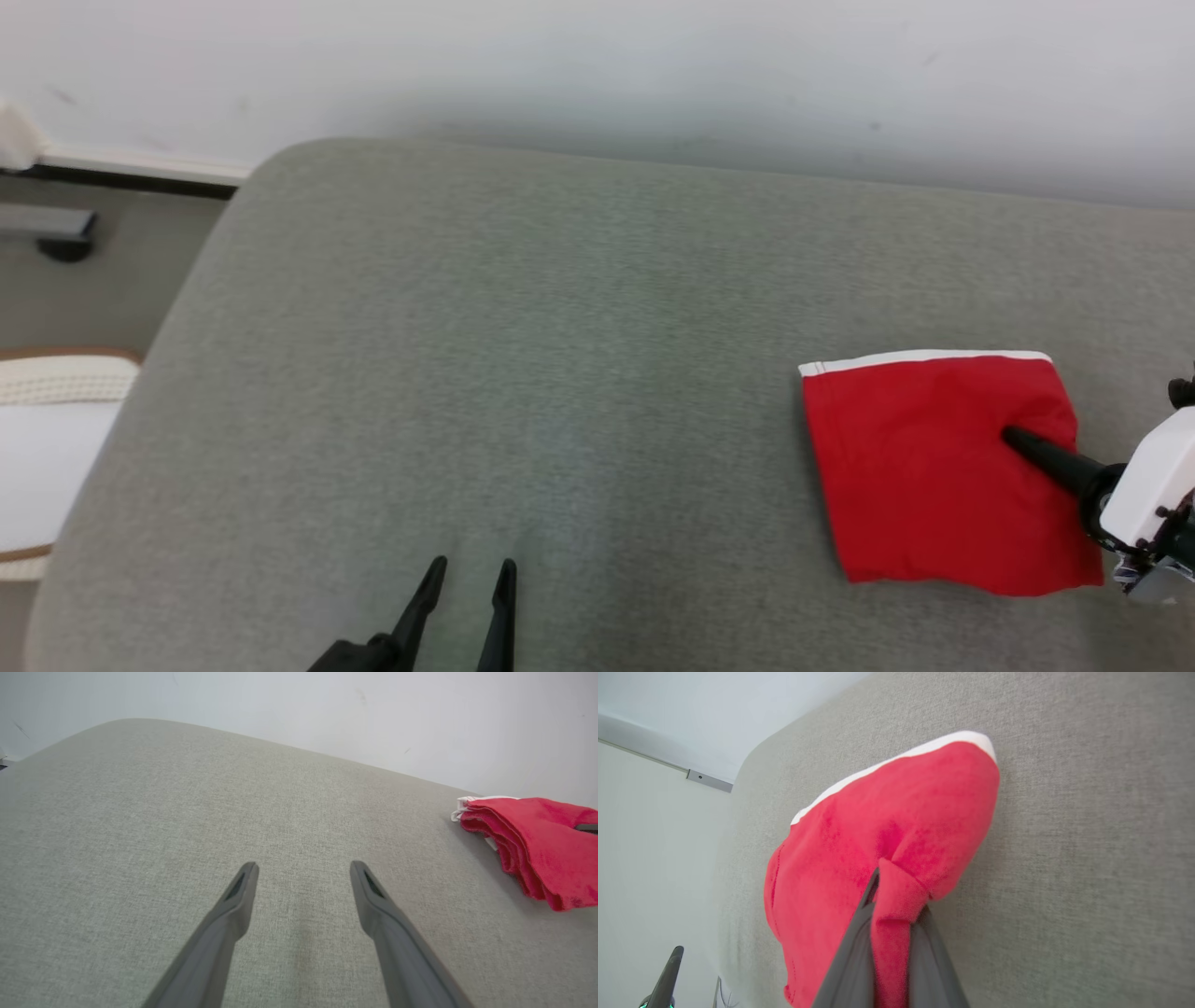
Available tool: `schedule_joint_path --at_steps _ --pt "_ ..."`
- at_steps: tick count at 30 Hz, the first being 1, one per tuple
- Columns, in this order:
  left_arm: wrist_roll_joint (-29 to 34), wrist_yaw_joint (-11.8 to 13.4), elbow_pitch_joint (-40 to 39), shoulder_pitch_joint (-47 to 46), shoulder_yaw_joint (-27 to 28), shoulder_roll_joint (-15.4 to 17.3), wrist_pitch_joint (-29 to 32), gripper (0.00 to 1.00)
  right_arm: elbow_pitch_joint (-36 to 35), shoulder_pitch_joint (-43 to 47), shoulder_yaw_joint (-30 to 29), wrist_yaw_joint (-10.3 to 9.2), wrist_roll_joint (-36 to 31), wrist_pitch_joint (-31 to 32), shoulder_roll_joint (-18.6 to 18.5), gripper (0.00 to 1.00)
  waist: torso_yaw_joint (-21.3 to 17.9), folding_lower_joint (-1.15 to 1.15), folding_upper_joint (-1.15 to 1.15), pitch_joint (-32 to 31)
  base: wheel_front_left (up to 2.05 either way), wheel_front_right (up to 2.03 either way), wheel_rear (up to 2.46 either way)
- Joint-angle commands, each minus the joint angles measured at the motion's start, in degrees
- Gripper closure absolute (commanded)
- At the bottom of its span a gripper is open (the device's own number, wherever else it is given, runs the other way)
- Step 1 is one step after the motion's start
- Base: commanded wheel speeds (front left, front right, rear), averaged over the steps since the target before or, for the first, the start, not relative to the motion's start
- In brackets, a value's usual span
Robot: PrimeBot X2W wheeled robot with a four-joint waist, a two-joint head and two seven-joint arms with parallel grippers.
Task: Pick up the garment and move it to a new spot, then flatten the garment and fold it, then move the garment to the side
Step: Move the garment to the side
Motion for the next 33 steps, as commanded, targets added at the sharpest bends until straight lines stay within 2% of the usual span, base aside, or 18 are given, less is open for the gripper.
schedule_joint_path --at_steps 1,6,12,19,26,27,28,29,30,33 --pt "0.5 -0.2 -0.3 -0.4 0.2 0.2 0.0 0.00 -0.3 -0.7 -0.1 -0.03 -0.6 -0.2 -0.6 1.00 -2.5 0.00 0.00 0.2 0.00 0.00 0.00" --pt "1.9 -0.8 -0.8 -2.1 1.4 0.2 0.0 0.00 -1.1 -2.1 -0.8 -0.03 -2.7 0.4 -3.4 1.00 -8.0 0.00 0.00 1.7 0.00 0.00 0.00" --pt "2.8 -1.9 -1.0 -4.4 1.6 0.2 0.0 0.00 -2.0 -4.3 -4.3 -0.03 -4.8 1.9 -8.4 1.00 -11.8 0.00 0.00 4.6 0.00 0.00 0.00" --pt "3.6 -2.6 -0.6 -6.4 1.7 0.2 0.0 0.00 -1.0 -6.8 -10.2 -0.03 -10.6 5.5 -15.2 1.00 -12.7 0.00 0.00 8.0 0.00 0.00 0.00" --pt "4.0 -3.2 -0.1 -7.8 1.7 0.2 0.0 0.00 4.0 -9.4 -15.3 -0.03 -22.2 7.5 -17.8 1.00 -11.6 0.00 0.00 10.0 0.00 0.00 0.00" --pt "4.1 -3.1 -0.1 -8.0 1.7 0.2 0.0 0.00 4.7 -9.4 -15.6 -0.03 -24.1 7.5 -17.9 0.95 -11.4 0.00 0.00 10.2 0.00 0.00 0.00" --pt "4.1 -3.0 -0.1 -8.1 1.7 0.2 0.0 0.00 5.3 -9.3 -15.9 -0.03 -26.3 7.1 -18.1 0.68 -11.3 0.00 0.00 10.3 0.00 0.00 0.00" --pt "4.0 -3.0 -0.1 -8.1 1.8 0.2 0.0 0.00 5.6 -9.1 -16.1 -0.03 -28.8 6.4 -18.7 0.11 -11.2 0.00 0.00 10.4 0.00 0.00 0.00" --pt "4.1 -3.0 -0.1 -8.2 1.8 0.2 0.0 0.00 6.2 -8.8 -16.5 -0.03 -31.5 5.3 -19.2 0.00 -11.1 0.00 0.00 10.5 0.00 0.00 0.00" --pt "4.0 -2.8 0.0 -7.9 2.0 0.2 0.0 0.00 9.1 -8.1 -18.6 -0.04 -37.5 2.9 -18.2 0.00 -11.0 0.00 0.00 10.2 0.00 0.00 0.00"
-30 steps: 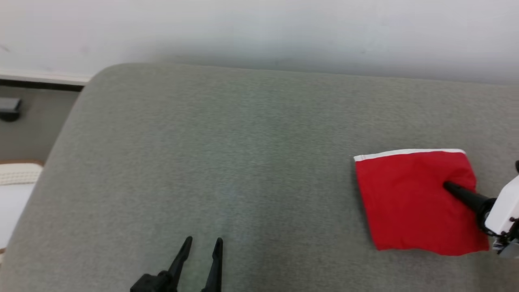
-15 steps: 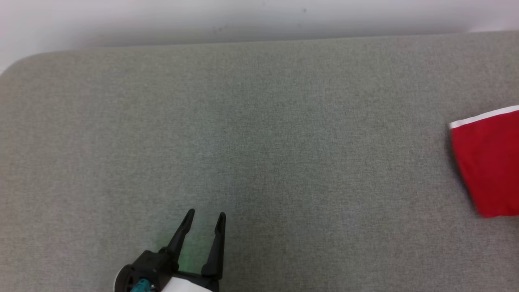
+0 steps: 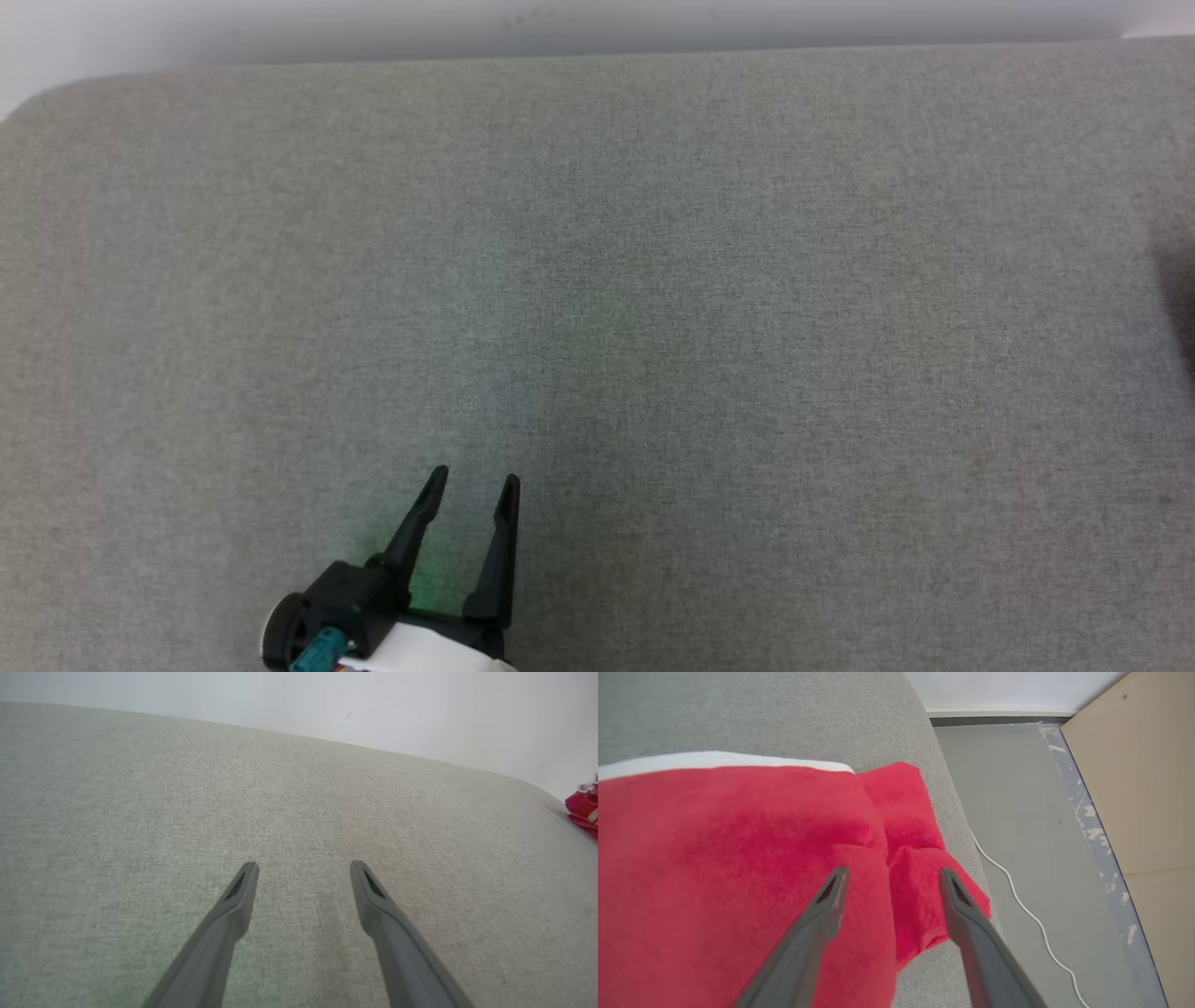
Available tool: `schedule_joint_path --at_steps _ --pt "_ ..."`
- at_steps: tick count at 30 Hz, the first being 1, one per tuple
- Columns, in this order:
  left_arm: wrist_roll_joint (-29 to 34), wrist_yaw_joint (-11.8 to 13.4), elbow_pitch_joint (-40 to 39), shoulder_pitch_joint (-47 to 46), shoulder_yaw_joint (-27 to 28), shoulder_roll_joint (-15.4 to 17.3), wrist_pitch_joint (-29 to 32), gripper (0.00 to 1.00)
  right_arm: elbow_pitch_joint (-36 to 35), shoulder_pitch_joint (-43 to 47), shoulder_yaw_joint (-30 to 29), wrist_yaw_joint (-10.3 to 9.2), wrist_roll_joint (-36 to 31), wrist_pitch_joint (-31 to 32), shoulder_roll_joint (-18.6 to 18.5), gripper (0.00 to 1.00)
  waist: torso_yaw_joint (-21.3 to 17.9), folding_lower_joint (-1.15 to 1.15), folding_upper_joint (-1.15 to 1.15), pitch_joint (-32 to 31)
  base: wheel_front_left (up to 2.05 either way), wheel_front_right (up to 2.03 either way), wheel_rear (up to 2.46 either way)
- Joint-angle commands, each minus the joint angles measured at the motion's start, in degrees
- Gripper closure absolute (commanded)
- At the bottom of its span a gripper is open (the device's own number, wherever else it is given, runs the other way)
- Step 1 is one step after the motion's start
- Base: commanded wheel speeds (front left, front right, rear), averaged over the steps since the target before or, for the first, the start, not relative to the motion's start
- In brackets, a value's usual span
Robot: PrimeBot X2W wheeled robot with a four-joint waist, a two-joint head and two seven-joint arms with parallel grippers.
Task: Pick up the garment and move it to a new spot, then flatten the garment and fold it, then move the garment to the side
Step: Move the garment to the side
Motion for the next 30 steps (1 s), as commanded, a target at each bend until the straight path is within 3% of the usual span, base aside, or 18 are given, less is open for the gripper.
schedule_joint_path --at_steps 1,8,17,24,29,30 --pt "0.5 0.1 0.1 -0.1 0.4 0.2 0.0 0.00 1.7 0.8 -1.4 -0.05 -2.6 -0.8 0.9 0.00 -0.1 0.00 0.00 -0.3 0.00 0.00 0.00" --pt "0.3 0.2 0.3 0.8 1.1 0.2 0.0 0.00 1.6 3.1 -4.2 -0.05 -9.0 -5.8 3.4 0.00 -0.8 0.00 0.00 -2.6 0.00 0.00 0.00" --pt "-0.2 0.9 -0.9 4.0 2.4 0.2 0.0 0.00 -10.7 11.6 -6.4 -0.07 -8.1 -19.6 8.8 0.00 -1.0 0.00 0.00 -9.8 0.00 0.00 0.00" --pt "0.6 1.5 -0.8 8.3 5.3 0.2 0.0 0.00 -20.5 20.8 -8.0 -0.07 -14.7 -32.3 18.0 0.00 -2.4 0.00 0.00 -16.5 0.00 0.00 0.00" --pt "1.6 2.0 -0.5 11.0 7.0 0.2 0.0 0.00 -23.8 28.0 -6.3 -0.08 -20.4 -40.8 25.1 0.00 -3.7 0.00 0.00 -19.8 0.00 0.00 0.00" --pt "1.6 2.0 -0.5 11.0 7.0 0.2 0.0 0.00 -23.8 28.0 -6.3 -0.08 -20.4 -40.8 25.1 0.00 -3.7 0.00 0.00 -19.8 0.00 0.00 0.00"
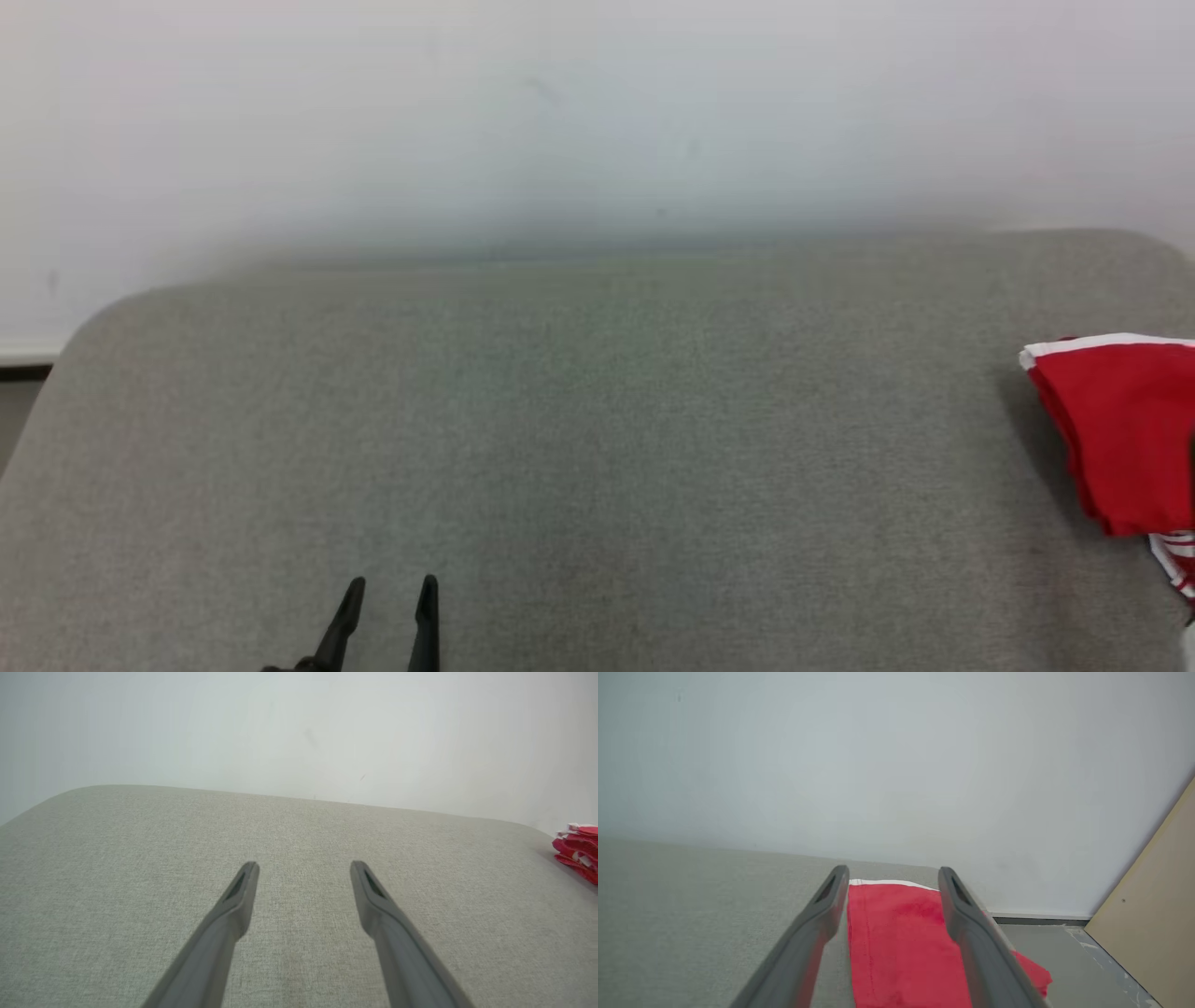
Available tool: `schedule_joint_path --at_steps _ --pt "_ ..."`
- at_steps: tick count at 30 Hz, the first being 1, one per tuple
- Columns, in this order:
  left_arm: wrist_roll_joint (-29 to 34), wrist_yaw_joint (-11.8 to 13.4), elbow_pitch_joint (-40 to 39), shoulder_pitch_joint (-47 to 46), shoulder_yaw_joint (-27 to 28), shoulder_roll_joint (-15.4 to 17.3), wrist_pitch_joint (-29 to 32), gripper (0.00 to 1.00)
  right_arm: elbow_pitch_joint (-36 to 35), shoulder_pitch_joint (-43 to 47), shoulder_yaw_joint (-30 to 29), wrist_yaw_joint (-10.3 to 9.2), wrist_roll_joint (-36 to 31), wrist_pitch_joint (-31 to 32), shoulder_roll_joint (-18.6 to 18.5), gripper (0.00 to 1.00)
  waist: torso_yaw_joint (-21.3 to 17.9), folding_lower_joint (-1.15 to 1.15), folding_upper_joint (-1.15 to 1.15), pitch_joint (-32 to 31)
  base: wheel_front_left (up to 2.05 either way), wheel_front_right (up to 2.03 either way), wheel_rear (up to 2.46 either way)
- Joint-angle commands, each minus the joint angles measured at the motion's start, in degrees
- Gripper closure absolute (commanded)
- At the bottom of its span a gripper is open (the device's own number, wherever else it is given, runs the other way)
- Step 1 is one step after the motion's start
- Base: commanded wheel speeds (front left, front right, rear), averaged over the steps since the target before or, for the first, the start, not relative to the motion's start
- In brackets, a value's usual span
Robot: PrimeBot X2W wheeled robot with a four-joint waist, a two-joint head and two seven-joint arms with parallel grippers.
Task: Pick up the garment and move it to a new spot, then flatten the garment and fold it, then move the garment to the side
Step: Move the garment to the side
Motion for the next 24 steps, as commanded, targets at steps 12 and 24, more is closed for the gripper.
schedule_joint_path --at_steps 12,24 --pt "1.0 -0.2 -1.1 3.5 2.4 0.2 0.0 0.00 3.5 10.3 4.2 -0.12 -5.1 -15.9 9.4 0.00 -2.4 0.01 0.00 -4.8 0.00 0.00 0.00" --pt "0.9 1.6 -0.4 4.8 1.4 0.2 0.0 0.00 3.7 11.7 9.5 -0.12 -5.3 -15.9 12.8 0.00 -1.9 0.01 0.00 -6.5 0.00 0.00 0.00"
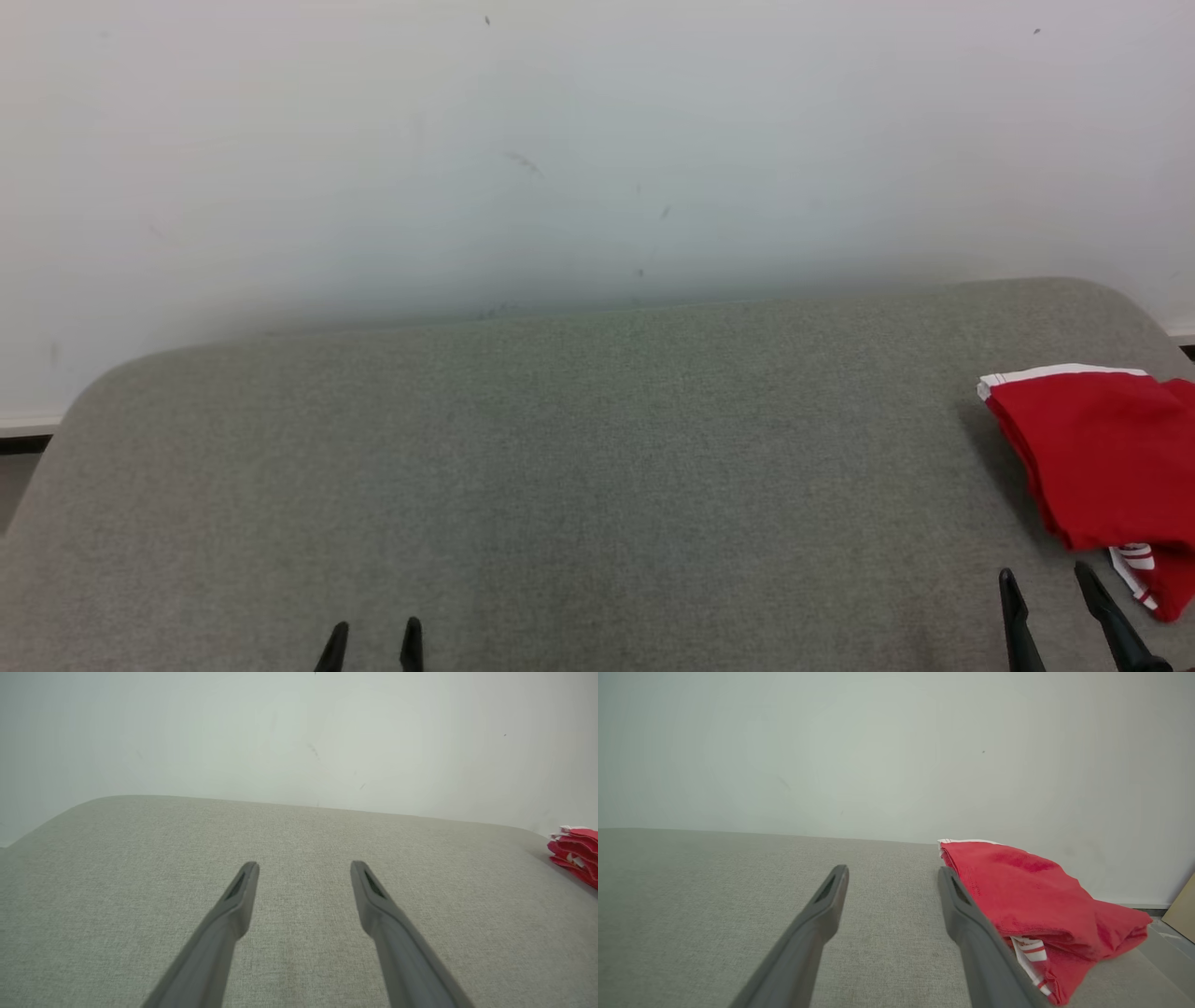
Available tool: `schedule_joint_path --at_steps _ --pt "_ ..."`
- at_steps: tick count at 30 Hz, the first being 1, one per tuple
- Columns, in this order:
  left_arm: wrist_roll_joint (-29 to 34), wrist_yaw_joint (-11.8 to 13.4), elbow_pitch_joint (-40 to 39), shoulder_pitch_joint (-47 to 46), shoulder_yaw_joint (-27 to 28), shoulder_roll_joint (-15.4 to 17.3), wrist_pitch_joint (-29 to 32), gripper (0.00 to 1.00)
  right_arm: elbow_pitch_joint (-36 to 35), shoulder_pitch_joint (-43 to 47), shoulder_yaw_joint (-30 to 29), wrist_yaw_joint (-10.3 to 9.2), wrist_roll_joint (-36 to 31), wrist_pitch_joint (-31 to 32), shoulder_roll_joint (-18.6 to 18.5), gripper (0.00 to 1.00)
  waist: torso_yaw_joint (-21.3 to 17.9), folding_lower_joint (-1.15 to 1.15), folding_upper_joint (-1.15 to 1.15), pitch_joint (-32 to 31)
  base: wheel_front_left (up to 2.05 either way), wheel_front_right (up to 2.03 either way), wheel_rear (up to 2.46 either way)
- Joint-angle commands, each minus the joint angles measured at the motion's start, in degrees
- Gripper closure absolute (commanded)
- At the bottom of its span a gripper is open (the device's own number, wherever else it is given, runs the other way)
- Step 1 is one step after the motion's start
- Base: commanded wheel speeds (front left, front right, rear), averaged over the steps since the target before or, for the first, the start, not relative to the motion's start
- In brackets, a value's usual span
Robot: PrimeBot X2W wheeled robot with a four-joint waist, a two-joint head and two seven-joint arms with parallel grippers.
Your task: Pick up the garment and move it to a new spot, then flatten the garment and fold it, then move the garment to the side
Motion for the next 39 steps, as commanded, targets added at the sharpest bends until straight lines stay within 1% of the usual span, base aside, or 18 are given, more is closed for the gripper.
schedule_joint_path --at_steps 1,6,13,14,19,29,39 --pt "0.5 0.2 0.0 0.3 -0.2 0.2 0.0 0.00 0.2 0.0 0.1 -0.13 -0.1 -0.2 0.1 0.00 0.3 0.01 0.00 -0.1 0.00 0.00 0.00" --pt "0.6 0.5 0.2 0.0 0.0 0.2 0.0 0.00 0.0 0.0 0.2 -0.13 -0.1 -0.2 0.1 0.00 1.1 0.01 0.00 -0.3 0.00 0.00 0.00" --pt "0.5 0.1 0.4 -0.1 0.2 0.2 0.0 0.00 -0.2 -0.1 0.0 -0.13 0.2 -0.2 0.0 0.00 1.7 0.01 0.00 -0.2 0.00 0.00 0.00" --pt "0.0 0.1 0.3 -0.1 0.1 0.0 0.0 1.00 -0.1 0.0 0.1 0.00 0.0 0.0 0.2 1.00 1.7 0.01 0.00 -0.2 0.00 0.00 0.00" --pt "-0.9 0.0 2.4 0.3 0.0 -0.2 0.2 1.00 2.2 0.2 0.1 0.01 0.8 0.6 1.1 1.00 1.7 0.01 0.00 -0.2 0.00 0.00 0.00" --pt "-12.3 -1.2 3.0 -1.9 1.5 0.1 2.9 1.00 2.4 -1.5 -0.7 0.00 12.2 3.5 1.4 1.00 2.0 0.01 0.00 0.2 0.00 0.00 0.00" --pt "-22.4 -2.3 3.5 -3.8 2.9 0.3 5.4 1.00 2.5 -2.8 -1.2 -0.01 22.4 6.0 1.7 1.00 2.3 0.01 0.00 0.5 0.00 0.00 0.00"
